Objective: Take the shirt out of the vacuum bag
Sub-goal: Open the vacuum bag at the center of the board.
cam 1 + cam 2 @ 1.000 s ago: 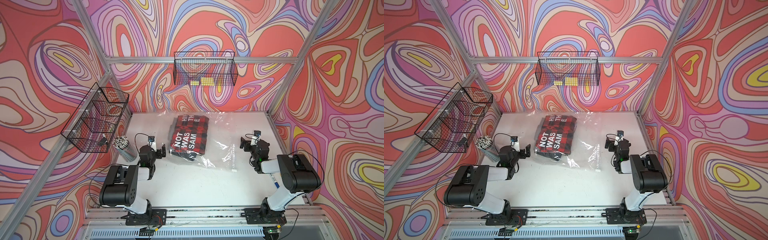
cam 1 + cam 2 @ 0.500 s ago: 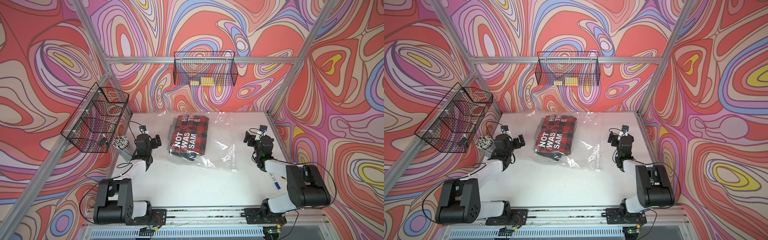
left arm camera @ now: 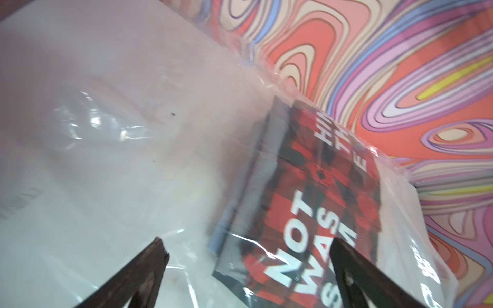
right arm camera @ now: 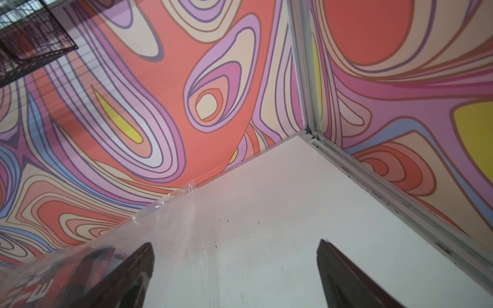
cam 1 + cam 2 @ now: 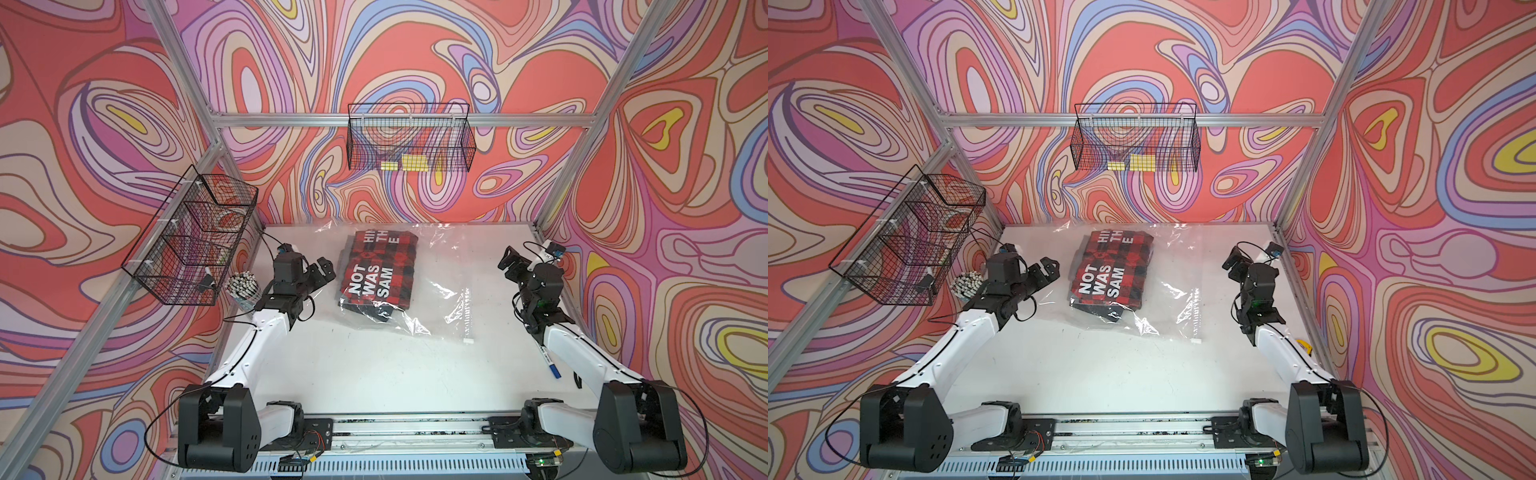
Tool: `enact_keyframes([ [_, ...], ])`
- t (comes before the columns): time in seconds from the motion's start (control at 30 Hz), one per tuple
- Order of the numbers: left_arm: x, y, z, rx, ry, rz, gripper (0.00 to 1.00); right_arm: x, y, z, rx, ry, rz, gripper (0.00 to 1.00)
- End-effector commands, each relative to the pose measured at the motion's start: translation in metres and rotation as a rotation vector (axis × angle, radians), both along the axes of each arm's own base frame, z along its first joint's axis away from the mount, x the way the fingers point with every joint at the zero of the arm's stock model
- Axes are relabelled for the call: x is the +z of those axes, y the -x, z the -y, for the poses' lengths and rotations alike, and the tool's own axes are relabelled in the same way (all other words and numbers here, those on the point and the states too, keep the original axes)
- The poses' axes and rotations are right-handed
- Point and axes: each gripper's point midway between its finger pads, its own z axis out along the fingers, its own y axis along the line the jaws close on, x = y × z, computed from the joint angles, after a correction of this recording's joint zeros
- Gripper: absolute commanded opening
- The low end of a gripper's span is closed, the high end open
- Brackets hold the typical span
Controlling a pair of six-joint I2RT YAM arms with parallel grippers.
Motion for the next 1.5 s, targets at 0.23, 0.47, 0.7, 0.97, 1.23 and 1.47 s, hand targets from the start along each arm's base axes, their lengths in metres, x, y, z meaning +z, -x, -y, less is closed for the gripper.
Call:
enact_keyframes([
  [0.23, 0.047, 0.013, 0.186, -0.243, 0.115, -0.117, 0.99, -0.011, 0.023, 0.024, -0.162, -0.042, -0.217, 0.98],
  [0.47, 0.042, -0.008, 0.298, -0.349, 0.0, -0.184, 0.99, 0.022, 0.041, 0.033, -0.214, -0.009, -0.189, 0.98],
  [0.7, 0.016, -0.016, 0.373, -0.401, -0.253, -0.14, 0.99, 0.054, 0.054, 0.033, -0.207, 0.0, -0.167, 0.98],
  [0.97, -0.036, -0.021, 0.406, -0.414, -0.324, -0.135, 0.99, 0.088, 0.069, 0.029, -0.176, 0.007, -0.104, 0.98],
  [1.23, -0.061, -0.031, 0.407, -0.391, -0.438, -0.105, 0.99, 0.096, 0.072, 0.018, -0.107, -0.011, -0.071, 0.98],
  [1.47, -0.058, -0.036, 0.42, -0.41, -0.482, -0.023, 0.99, 0.104, 0.072, 0.011, -0.059, -0.013, -0.037, 0.98],
])
